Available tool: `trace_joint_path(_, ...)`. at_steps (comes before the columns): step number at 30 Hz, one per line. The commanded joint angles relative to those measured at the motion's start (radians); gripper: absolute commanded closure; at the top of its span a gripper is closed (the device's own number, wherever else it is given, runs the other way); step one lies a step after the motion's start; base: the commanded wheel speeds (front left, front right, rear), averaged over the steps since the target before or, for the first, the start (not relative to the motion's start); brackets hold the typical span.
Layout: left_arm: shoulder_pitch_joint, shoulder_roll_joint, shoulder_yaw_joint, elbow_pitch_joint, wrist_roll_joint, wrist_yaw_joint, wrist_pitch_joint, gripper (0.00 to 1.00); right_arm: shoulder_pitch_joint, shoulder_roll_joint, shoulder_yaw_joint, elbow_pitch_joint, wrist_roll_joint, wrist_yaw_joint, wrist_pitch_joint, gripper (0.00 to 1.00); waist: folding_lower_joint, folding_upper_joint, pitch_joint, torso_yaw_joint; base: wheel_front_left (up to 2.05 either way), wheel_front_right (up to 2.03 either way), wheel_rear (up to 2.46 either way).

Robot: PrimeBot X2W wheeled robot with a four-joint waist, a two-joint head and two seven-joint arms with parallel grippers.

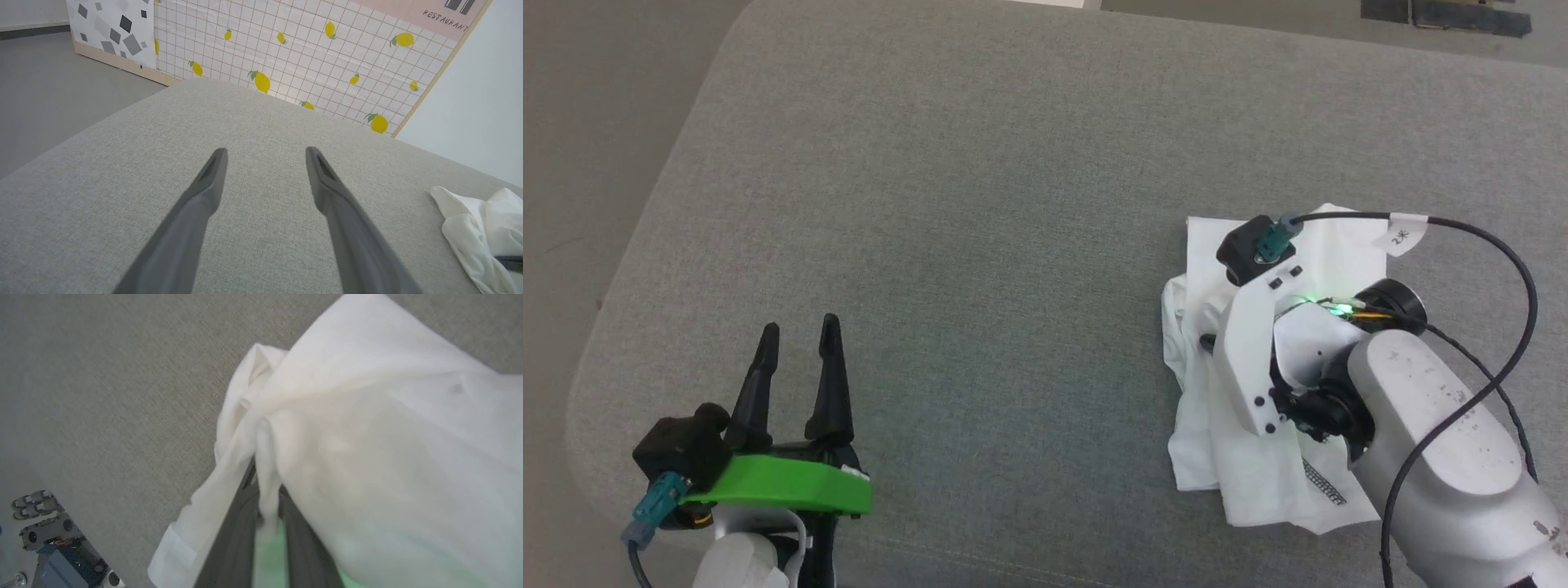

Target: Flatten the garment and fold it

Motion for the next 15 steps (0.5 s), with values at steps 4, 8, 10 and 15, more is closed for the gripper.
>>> trace_joint_path(4,-0.01,-0.008,-0.004,0.006,-0.003,-0.007,-0.005,0.0,-0.047,0.013,0.03,0.036,-0.003,-0.002,-0.065,0.0,0.0,0.0,-0.003,0.001,0.0,0.0,0.0)
trace_joint_path(8,-0.007,-0.007,-0.005,0.009,-0.001,-0.007,-0.005,0.0,-0.083,0.024,0.073,0.032,0.013,-0.002,-0.115,0.0,0.0,0.0,-0.014,-0.005,0.0,0.0,0.0)
trace_joint_path(10,-0.005,-0.004,-0.005,0.011,0.0,-0.007,-0.005,0.0,-0.101,0.03,0.096,0.022,0.024,-0.002,-0.142,0.0,0.0,0.0,-0.022,-0.01,0.0,0.0,0.0)
trace_joint_path(15,0.003,0.001,-0.004,0.011,0.005,-0.007,-0.005,0.0,-0.13,0.037,0.14,-0.006,0.053,-0.002,-0.198,0.0,0.0,0.0,-0.05,-0.034,0.0,0.0,0.0)
